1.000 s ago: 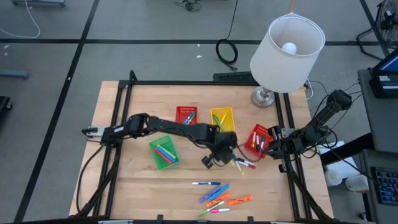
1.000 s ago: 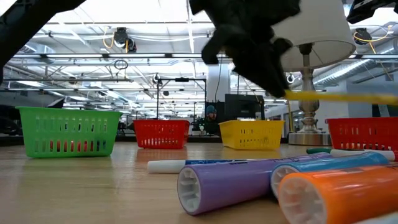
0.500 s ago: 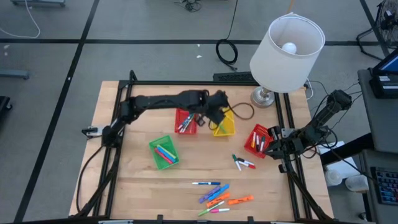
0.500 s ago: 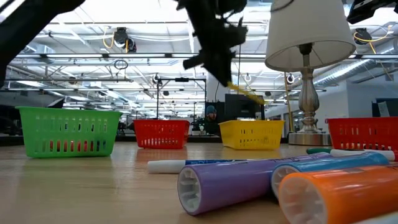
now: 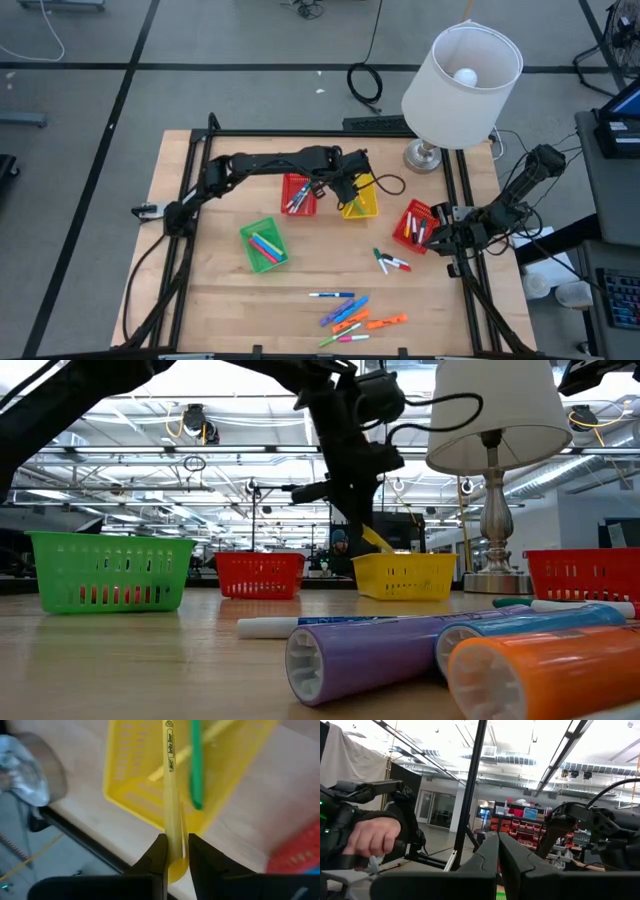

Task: Pick & Place Markers
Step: Put the yellow pen into the yellow bin, then put the blue marker into the left red bin

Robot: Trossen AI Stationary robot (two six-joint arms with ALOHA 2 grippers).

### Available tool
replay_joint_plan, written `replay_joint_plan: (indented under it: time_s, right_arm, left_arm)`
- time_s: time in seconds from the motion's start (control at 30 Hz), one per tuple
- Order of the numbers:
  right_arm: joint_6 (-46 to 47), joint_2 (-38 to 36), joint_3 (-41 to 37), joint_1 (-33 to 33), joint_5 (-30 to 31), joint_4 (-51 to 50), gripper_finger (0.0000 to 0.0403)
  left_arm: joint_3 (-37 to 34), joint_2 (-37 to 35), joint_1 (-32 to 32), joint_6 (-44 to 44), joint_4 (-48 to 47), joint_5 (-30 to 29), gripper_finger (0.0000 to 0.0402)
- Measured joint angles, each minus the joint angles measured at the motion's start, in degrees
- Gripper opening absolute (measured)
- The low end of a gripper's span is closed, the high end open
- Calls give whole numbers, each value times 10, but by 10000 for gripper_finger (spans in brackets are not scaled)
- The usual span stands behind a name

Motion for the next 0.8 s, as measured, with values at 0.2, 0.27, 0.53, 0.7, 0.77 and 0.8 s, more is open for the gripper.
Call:
replay_joint_plan:
  time_s: [0.2, 0.27, 0.53, 0.7, 0.77, 0.8]
  right_arm:
    - [5, 0, 0, 0, 0, -1, 0]
    - [5, 0, 0, 0, 0, -2, 0]
    - [6, 0, 0, 0, 0, -3, 0]
    - [6, 0, 0, 0, 1, -5, 0]
    - [6, 0, 0, 0, 0, -5, 0]
    - [6, 0, 0, 0, 0, -5, 0]
  left_arm:
    - [0, 0, -13, -34, 6, -1, 133]
    - [0, -2, -17, -58, 3, -7, 167]
    - [0, -60, -72, -169, -45, -126, 181]
    - [1, -161, -129, -244, -154, -45, 76]
    - [1, -210, -143, -300, -197, 12, 24]
    - [1, -235, -144, -332, -220, 55, 13]
